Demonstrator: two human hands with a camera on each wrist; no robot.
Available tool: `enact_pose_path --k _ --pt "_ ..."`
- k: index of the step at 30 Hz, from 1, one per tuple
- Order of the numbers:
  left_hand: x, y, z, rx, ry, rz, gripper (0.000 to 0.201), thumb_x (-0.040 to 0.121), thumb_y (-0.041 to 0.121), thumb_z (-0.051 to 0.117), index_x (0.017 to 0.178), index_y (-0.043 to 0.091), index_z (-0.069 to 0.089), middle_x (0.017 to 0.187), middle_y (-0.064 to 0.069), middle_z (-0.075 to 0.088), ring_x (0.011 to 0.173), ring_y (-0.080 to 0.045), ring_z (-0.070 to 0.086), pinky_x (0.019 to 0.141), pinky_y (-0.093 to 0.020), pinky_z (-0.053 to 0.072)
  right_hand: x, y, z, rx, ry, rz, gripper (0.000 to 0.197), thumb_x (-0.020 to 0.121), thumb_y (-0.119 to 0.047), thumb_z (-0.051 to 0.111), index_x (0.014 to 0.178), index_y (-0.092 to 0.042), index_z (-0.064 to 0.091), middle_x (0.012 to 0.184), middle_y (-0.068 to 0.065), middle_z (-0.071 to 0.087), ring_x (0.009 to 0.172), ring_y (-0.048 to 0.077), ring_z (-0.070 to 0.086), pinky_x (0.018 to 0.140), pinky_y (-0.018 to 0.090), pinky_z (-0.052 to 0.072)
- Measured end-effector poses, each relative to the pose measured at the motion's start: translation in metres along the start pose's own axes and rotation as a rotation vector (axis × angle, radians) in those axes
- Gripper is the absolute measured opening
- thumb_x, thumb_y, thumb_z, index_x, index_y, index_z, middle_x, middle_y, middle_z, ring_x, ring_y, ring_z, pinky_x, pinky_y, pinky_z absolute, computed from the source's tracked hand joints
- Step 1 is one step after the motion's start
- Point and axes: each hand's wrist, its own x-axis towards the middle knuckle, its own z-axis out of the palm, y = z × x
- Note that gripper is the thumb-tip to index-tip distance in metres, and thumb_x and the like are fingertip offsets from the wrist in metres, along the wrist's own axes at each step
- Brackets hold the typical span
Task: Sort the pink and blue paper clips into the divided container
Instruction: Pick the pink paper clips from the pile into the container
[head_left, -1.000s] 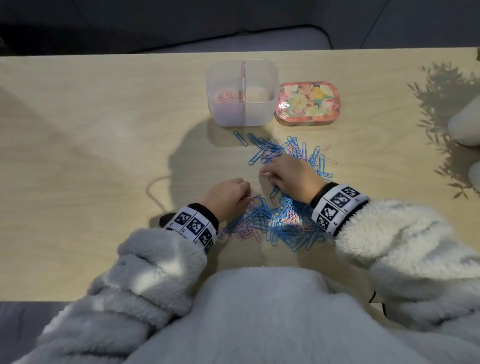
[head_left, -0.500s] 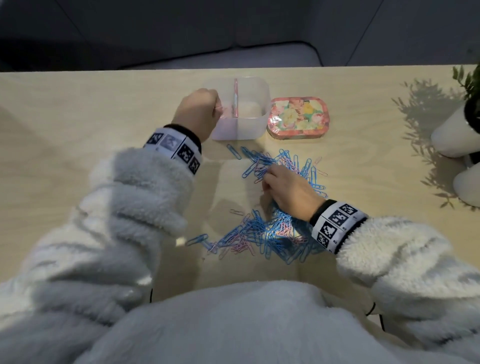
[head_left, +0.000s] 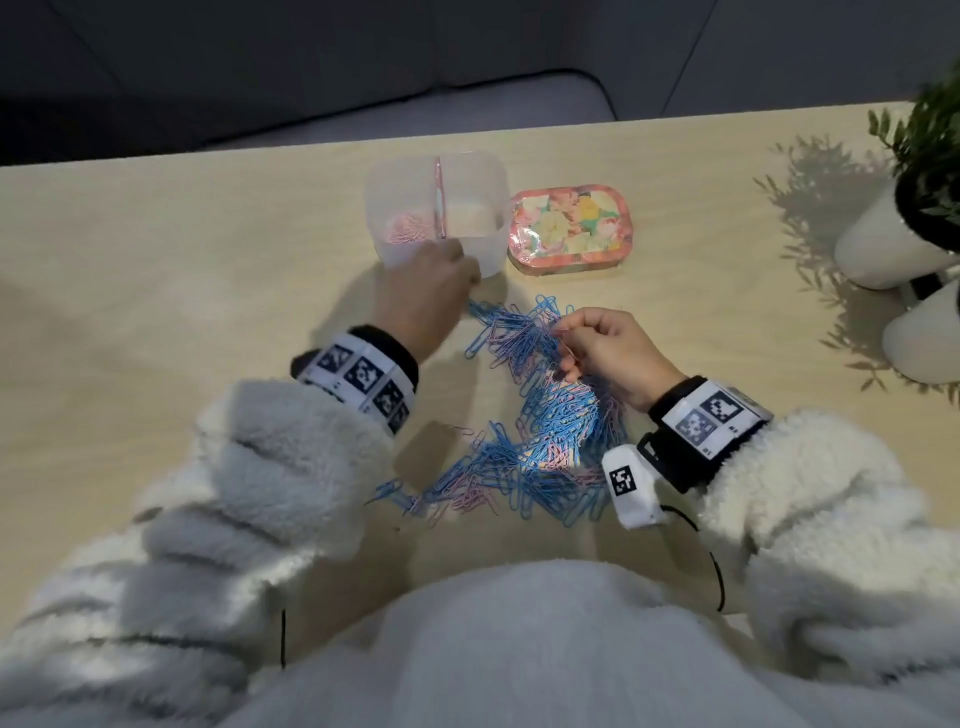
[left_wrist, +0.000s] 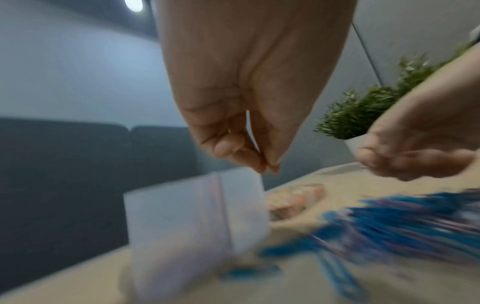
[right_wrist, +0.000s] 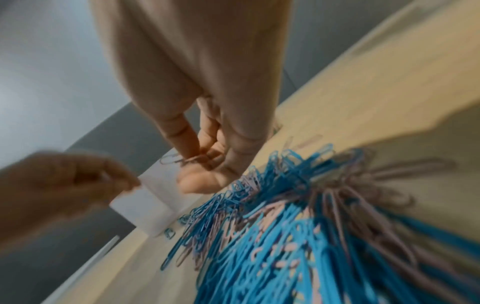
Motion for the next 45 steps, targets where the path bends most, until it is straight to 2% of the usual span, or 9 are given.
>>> enact_pose_path --k 3,7,11,15,21,28,33,39,45 --pt "-0.017 0.008 0.034 -0.145 -0.145 -0.045 0.018 0.090 0.012 0.048 0.095 0.006 0.063 0.101 -0.015 0.063 0.095 -0.034 0.058 0.076 -0.044 0.046 -0.003 -0.004 -0.001 0.268 -0.079 0.154 0.032 0.085 0.003 0.024 0.065 -0.007 0.048 0.051 0.006 0.045 0.034 0.011 0.039 0.034 0.016 0.033" --pt "-0.016 0.017 0.058 -0.264 -0.149 -0.361 0.026 0.091 0.033 0.047 0.091 0.008 0.055 0.093 -0.010 0.059 0.085 -0.028 0.055 0.072 -0.037 0.042 0.001 -0.002 0.001 0.278 -0.127 0.205 0.038 0.090 -0.018 0.030 0.056 -0.012 0.045 0.043 0.001 0.045 0.033 0.012 0.036 0.037 0.013 0.024" --pt "-0.008 0.025 0.060 -0.250 -0.154 -0.406 0.024 0.090 0.031 0.050 0.094 0.007 0.054 0.099 -0.011 0.057 0.092 -0.028 0.054 0.071 -0.034 0.037 0.017 0.001 0.014 -0.229 0.025 -0.071 0.033 0.088 -0.024 0.056 0.058 -0.014 0.047 0.046 0.000 0.040 0.036 0.009 0.032 0.039 0.017 0.026" --pt "-0.013 0.016 0.059 -0.261 -0.171 -0.358 0.016 0.091 0.019 0.049 0.094 0.004 0.053 0.104 -0.017 0.057 0.098 -0.032 0.053 0.079 -0.038 0.039 0.025 0.000 0.026 -0.890 0.060 -0.271 0.015 0.082 -0.034 0.062 0.086 -0.019 0.062 0.073 -0.001 0.058 0.069 0.017 0.051 0.062 0.029 0.038" --pt "-0.041 -0.006 0.052 -0.257 -0.146 -0.390 0.010 0.091 0.015 0.046 0.092 0.006 0.050 0.095 -0.016 0.059 0.088 -0.031 0.053 0.067 -0.033 0.032 0.001 0.013 0.035 -1.110 -0.168 -0.318 0.015 0.083 -0.033 0.061 0.075 -0.020 0.058 0.075 -0.006 0.055 0.078 0.020 0.059 0.067 0.028 0.042" --pt "-0.047 -0.026 0.042 -0.619 -0.120 -0.485 0.019 0.092 0.008 0.044 0.108 0.007 0.055 0.085 -0.004 0.058 0.077 -0.018 0.053 0.070 -0.025 0.039 0.021 -0.010 0.030 -0.990 0.055 -0.342 0.014 0.086 -0.025 0.054 0.087 -0.016 0.065 0.073 -0.005 0.054 0.075 0.022 0.058 0.064 0.029 0.043" --pt "-0.035 -0.022 0.045 -1.008 -0.143 -0.782 0.023 0.091 0.006 0.038 0.077 0.015 0.054 0.065 -0.002 0.049 0.058 -0.013 0.043 0.054 -0.023 0.034 0.050 -0.022 0.043 -1.021 0.079 -0.270 0.022 0.085 -0.033 0.059 0.097 -0.014 0.061 0.085 -0.001 0.059 0.084 0.022 0.055 0.070 0.029 0.039" --pt "-0.029 -0.022 0.037 -1.381 -0.185 -0.978 0.029 0.090 0.010 0.028 0.065 0.013 0.041 0.063 -0.005 0.045 0.052 -0.016 0.038 0.039 -0.017 0.037 0.048 -0.018 0.047 -1.041 -0.041 -0.191 0.008 0.082 -0.019 0.058 0.078 -0.017 0.052 0.090 0.007 0.066 0.086 0.029 0.060 0.067 0.028 0.038" --pt "-0.035 -0.023 0.040 -1.378 -0.223 -0.754 0.026 0.095 0.022 0.046 0.071 0.014 0.044 0.066 -0.004 0.049 0.043 -0.003 0.052 0.046 -0.014 0.046 0.000 -0.003 0.050 -1.026 -0.205 -0.257 0.004 0.080 -0.022 0.061 0.081 -0.018 0.063 0.067 -0.010 0.048 0.071 0.015 0.050 0.067 0.025 0.035"
